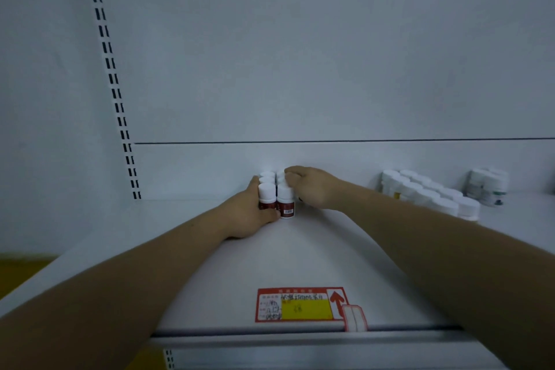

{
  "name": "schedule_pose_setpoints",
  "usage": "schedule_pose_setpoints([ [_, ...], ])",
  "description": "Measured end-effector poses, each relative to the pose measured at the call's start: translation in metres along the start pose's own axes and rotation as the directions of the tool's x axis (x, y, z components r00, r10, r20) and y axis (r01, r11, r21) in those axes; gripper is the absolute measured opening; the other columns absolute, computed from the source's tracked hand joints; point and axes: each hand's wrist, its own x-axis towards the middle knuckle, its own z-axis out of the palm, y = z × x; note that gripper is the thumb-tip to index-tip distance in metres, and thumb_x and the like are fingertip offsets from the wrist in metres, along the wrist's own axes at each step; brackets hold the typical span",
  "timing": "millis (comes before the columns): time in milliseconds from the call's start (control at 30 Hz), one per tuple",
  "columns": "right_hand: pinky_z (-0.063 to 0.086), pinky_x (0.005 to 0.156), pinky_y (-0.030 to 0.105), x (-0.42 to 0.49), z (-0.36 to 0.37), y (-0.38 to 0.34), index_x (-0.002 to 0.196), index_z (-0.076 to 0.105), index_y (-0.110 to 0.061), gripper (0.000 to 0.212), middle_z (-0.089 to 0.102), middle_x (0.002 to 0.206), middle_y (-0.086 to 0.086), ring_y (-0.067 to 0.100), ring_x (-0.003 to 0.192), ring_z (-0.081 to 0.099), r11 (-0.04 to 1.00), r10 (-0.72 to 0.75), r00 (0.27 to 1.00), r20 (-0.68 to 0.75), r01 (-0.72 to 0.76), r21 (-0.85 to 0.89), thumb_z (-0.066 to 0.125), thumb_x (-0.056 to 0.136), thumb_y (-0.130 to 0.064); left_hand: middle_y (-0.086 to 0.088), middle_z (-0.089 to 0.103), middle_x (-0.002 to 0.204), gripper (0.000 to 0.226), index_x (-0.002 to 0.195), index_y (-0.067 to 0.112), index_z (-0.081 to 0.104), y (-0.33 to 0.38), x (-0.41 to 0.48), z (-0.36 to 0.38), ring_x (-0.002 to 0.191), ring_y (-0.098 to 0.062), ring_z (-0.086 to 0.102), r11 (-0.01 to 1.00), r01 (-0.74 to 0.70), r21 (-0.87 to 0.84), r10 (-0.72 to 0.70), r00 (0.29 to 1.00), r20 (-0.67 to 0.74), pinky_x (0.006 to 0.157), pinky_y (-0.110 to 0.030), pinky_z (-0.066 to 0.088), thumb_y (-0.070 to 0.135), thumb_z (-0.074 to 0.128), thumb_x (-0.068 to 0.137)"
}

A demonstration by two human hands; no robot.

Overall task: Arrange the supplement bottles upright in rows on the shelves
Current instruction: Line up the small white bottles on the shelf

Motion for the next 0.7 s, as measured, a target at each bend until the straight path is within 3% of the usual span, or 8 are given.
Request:
schedule_pose_setpoints([
  [133,0.031,0.075,0.027,-0.002,0.001,-0.003,0.072,0.044,-0.019,0.033,0.05,0.088,0.003,0.02,0.085,0.044,1.0,0.011,1.0,-0.008,-0.011,0.005,0.028,0.101,-0.021,0.007,0.053,0.125,0.071,0.142,0.024,0.024,0.001,-0.001,0.001,0.109,-0.011,0.053,1.0,-0.03,0.004,0.03,1.0,-0.003,0.089,-0.02,0.039,0.03,0.066,0.085],
  [233,0.032,0.071,0.027,-0.003,0.0,-0.004,0.082,0.05,-0.009,0.029,0.051,0.085,0.004,0.021,0.083,0.044,0.999,0.016,1.0,-0.012,-0.016,0.042,0.031,0.1,-0.019,0.014,0.049,0.122,0.07,0.142,0.029,0.026,0.002,-0.002,0.001,0.106,-0.004,0.048,0.999,-0.048,0.006,0.048,0.999,-0.002,0.075,-0.002,0.033,0.029,0.066,0.085],
  [333,0.034,0.058,0.024,-0.003,-0.004,-0.005,0.099,0.057,0.003,0.032,0.053,0.087,0.008,0.021,0.079,0.045,0.995,0.048,0.997,-0.058,-0.043,0.091,0.033,0.099,-0.018,0.014,0.051,0.122,0.068,0.14,0.03,0.028,0.002,-0.001,0.0,0.108,-0.005,0.05,0.999,-0.028,-0.015,0.029,0.999,0.018,0.081,-0.01,0.034,0.031,0.066,0.084],
  [400,0.038,0.055,0.023,-0.001,-0.006,-0.005,0.103,0.059,-0.002,0.029,0.056,0.089,0.006,0.023,0.08,0.05,0.988,0.105,0.991,-0.082,-0.095,0.126,0.036,0.096,-0.019,0.016,0.053,0.114,0.067,0.138,0.028,0.029,0.002,0.0,-0.001,0.099,0.0,0.053,1.0,-0.013,-0.024,0.014,1.0,0.023,0.073,-0.005,0.036,0.026,0.067,0.082],
  [500,0.053,0.06,0.035,0.0,-0.007,-0.009,0.112,0.059,-0.007,0.031,0.059,0.102,0.011,0.031,0.085,0.061,0.978,0.175,0.982,-0.072,-0.165,0.13,0.037,0.092,-0.016,0.022,0.048,0.093,0.074,0.143,0.025,0.02,0.002,0.002,-0.003,0.076,0.009,0.047,0.999,0.033,-0.016,-0.033,0.999,0.004,0.057,-0.003,0.037,0.02,0.062,0.083],
  [567,0.056,0.066,0.039,0.001,-0.004,-0.011,0.114,0.058,-0.006,0.032,0.059,0.105,0.014,0.031,0.08,0.062,0.977,0.178,0.981,-0.079,-0.166,0.134,0.036,0.092,-0.016,0.024,0.045,0.086,0.075,0.145,0.025,0.016,0.002,0.003,-0.003,0.071,0.009,0.047,0.999,0.054,-0.008,-0.054,0.999,0.004,0.053,-0.001,0.037,0.018,0.059,0.084],
  [700,0.057,0.072,0.042,0.002,0.0,-0.012,0.115,0.056,-0.006,0.031,0.057,0.107,0.014,0.033,0.085,0.062,0.974,0.175,0.981,-0.079,-0.161,0.159,0.035,0.095,-0.017,0.009,0.055,0.106,0.085,0.148,0.03,0.009,-0.001,0.005,-0.005,0.08,0.003,0.053,0.994,0.105,-0.016,-0.104,0.994,0.044,0.057,-0.008,0.038,0.018,0.061,0.083],
])
